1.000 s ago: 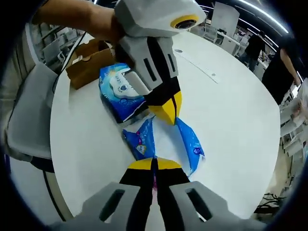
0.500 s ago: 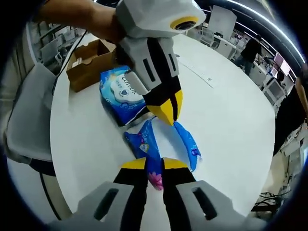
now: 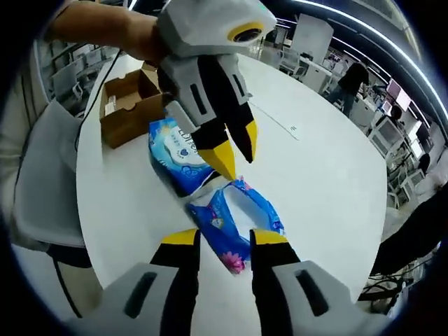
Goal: Operate the shoe box by opening the lid, removing the specified soft item, and placing it in the target area until the item is outside and the box remains undamaged.
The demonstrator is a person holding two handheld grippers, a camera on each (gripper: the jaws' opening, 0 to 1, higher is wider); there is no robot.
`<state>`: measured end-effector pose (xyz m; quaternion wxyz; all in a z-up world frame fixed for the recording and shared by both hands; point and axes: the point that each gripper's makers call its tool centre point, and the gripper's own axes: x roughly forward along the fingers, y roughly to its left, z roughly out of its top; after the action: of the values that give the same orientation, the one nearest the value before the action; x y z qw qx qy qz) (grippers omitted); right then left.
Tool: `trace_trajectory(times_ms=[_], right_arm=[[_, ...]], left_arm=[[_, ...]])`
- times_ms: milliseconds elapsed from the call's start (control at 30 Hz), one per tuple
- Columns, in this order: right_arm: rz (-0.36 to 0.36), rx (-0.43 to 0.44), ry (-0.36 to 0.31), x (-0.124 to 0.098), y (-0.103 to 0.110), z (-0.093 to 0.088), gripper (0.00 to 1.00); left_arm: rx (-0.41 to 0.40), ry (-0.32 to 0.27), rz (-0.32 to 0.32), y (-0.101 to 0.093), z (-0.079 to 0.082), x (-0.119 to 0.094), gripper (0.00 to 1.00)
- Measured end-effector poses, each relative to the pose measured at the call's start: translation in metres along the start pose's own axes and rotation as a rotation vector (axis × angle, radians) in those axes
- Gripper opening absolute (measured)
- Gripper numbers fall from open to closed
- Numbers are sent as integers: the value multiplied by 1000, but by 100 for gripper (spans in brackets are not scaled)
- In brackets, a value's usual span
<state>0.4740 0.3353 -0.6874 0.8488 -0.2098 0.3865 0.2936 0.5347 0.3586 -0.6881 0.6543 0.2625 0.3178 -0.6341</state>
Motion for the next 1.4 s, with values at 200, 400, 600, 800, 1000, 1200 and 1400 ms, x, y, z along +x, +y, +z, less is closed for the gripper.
trace_trajectory(times_ms=[200, 400, 600, 800, 1000, 1200, 1400], right_arm=[[-24, 1, -8, -13, 8, 10, 33], [-49, 12, -25, -25, 14, 21, 40], [-71, 23, -43, -34, 21, 34, 45], [-82, 50, -63, -41, 29, 46, 51], [-77, 49, -72, -44, 39, 59, 54], [-59, 42, -92, -42, 53, 76, 56], [-29, 9, -100, -35, 69, 92, 56]], left_arm=[[-2, -15, 5, -11, -5, -22, 25], [-20, -31, 12, -20, -14, -45, 32], [-47, -49, 26, -25, -27, -73, 39], [-83, -70, 45, -26, -39, -101, 47], [-106, -88, 64, -26, -54, -127, 54], [-145, -117, 94, -24, -74, -157, 59], [-171, -120, 131, -21, -99, -182, 64]])
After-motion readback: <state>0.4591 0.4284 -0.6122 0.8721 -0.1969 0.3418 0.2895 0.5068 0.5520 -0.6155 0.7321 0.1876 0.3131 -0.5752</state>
